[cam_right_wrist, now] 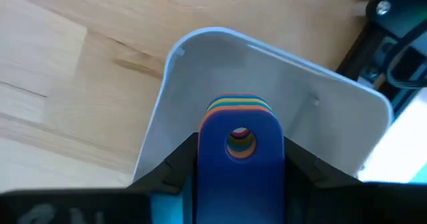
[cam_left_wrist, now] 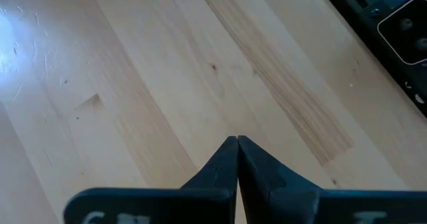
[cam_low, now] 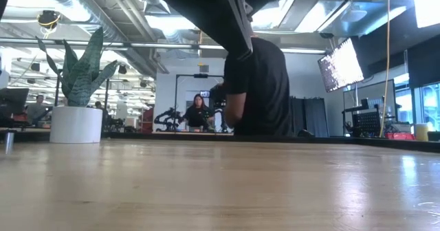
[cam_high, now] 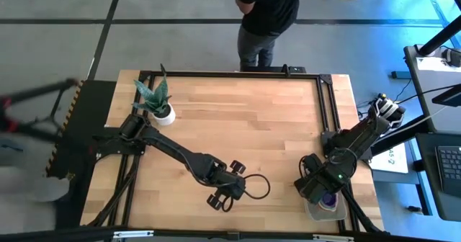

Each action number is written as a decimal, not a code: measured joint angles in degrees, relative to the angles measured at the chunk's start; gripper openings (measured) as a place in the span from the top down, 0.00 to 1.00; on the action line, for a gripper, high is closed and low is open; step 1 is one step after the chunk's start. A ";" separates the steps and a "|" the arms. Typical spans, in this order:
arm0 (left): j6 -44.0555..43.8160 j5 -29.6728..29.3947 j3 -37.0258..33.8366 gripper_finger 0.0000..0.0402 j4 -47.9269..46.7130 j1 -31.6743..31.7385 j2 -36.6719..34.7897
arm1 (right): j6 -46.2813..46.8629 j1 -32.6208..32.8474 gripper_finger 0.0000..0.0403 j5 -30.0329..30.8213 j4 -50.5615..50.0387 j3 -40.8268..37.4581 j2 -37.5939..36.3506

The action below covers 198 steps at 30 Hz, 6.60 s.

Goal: Nest measuring cups in basket
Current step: Put the stacked colored measuring cups into the gray bin, then return to Home Position

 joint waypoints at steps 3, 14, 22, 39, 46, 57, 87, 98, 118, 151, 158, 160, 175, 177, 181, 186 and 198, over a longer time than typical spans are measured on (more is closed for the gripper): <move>0.00 0.00 0.00 0.98 0.00 0.00 0.00 | 1.14 0.10 0.68 0.04 3.41 -2.12 -0.17; -0.03 0.00 0.02 0.99 -0.02 -0.11 0.00 | 2.65 0.41 0.68 -1.81 9.21 -7.42 -0.14; -0.14 0.15 0.02 0.98 -0.02 -0.17 0.00 | 3.89 1.15 0.68 -1.70 12.69 -10.26 -0.14; -0.28 0.20 0.07 0.97 -0.04 -1.25 0.00 | 8.48 3.47 0.62 -1.70 15.53 -12.69 -0.14; -0.31 0.20 0.07 0.97 -0.04 -1.29 0.00 | 8.64 3.47 0.59 -0.33 15.50 -12.69 -0.14; -0.50 0.20 0.07 0.97 -0.04 -1.54 0.02 | 7.93 3.47 0.58 -0.11 15.44 -11.81 -0.14; -0.58 0.20 0.07 0.97 -0.61 -3.54 0.02 | 8.42 3.47 0.17 -1.70 12.66 -11.55 -2.91; -0.59 0.22 0.07 0.97 -0.61 -3.88 0.04 | 9.89 2.88 0.16 -1.15 7.48 -9.22 -9.43; 1.24 -0.04 0.04 0.97 2.64 -0.05 -10.67 | -29.93 2.45 0.16 50.97 1.97 8.70 -19.52; -3.24 -6.13 -31.43 0.97 36.66 -2.16 -45.69 | -30.95 31.78 0.16 80.38 -19.28 5.88 -32.26; -4.38 -5.89 -43.93 0.97 51.19 -1.90 -52.87 | -21.10 33.34 0.16 81.69 -19.29 -3.27 -33.56; -5.03 -6.85 -46.16 0.97 52.54 -1.84 -54.03 | -17.44 33.55 0.16 82.34 -19.33 -5.64 -33.65; -9.73 -10.36 -50.12 0.97 51.95 -1.04 -54.42 | -8.02 34.07 0.16 83.58 -19.09 -12.49 -33.65; -9.70 -9.99 -50.12 0.97 51.95 -0.65 -54.40 | -8.35 34.06 0.16 85.22 -19.33 -12.49 -33.63; -6.21 -3.06 -50.12 0.97 51.86 0.63 -54.40 | -10.89 34.24 0.16 88.38 -19.59 -12.49 -33.69; -3.98 2.24 -50.50 0.97 48.78 3.53 -57.39 | -11.06 35.84 0.18 88.50 -19.99 -12.49 -34.80; -7.06 18.56 -61.81 0.97 56.96 19.88 -63.87 | -23.90 36.21 0.29 91.85 -19.96 -12.77 -48.40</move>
